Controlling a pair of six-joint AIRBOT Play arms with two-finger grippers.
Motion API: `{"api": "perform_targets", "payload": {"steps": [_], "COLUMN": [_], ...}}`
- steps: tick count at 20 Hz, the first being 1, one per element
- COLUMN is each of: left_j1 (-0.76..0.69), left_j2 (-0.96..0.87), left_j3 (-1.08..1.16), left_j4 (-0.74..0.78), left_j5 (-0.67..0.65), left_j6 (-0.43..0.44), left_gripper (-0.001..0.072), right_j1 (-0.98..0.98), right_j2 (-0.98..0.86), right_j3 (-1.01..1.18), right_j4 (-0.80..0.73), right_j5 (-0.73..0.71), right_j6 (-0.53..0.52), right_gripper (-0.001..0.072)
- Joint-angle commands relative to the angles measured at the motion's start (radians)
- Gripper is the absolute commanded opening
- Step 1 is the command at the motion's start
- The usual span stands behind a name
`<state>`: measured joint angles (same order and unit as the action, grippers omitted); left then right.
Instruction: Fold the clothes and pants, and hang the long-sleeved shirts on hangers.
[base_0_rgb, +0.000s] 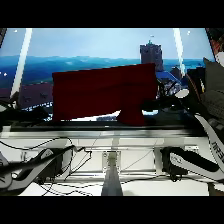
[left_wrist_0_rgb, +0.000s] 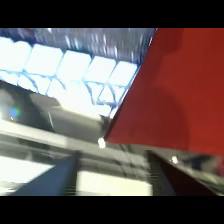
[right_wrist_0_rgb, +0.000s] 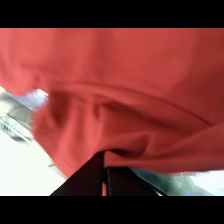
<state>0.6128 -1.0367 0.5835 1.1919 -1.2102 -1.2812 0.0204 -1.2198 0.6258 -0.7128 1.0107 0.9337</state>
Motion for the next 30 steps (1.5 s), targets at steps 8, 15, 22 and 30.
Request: {"api": "perform_targets", "payload": {"steps": [8, 15, 22, 30], "left_j1": [0.000, 0.000, 0.000, -0.190], "left_j2": [-0.245, -0.332, -0.193, -0.120], "left_j3": [-0.024, -0.020, 0.239, 0.264], "left_j4": [-0.176, -0.262, -0.372, -0.527], "left_j5": [0.055, 0.110, -0.068, 0.407], "left_j6": [0.237, 0.356, 0.409, 0.406], "left_gripper": [0.0364, 0.0016, 0.0015, 0.0015], "right_j1": [0.043, 0.043, 0.043, 0.044], "right_j2": [0.084, 0.085, 0.148, 0.103], "right_j3": [0.000, 0.026, 0.232, 0.253], "right_j4": [0.019, 0.032, -0.169, -0.171], "right_j5": [-0.083, -0.106, -0.108, -0.572], "right_j6": [-0.001, -0.002, 0.102, 0.287], "right_gripper": [0.0015, 0.0015, 0.0014, 0.0014]}}
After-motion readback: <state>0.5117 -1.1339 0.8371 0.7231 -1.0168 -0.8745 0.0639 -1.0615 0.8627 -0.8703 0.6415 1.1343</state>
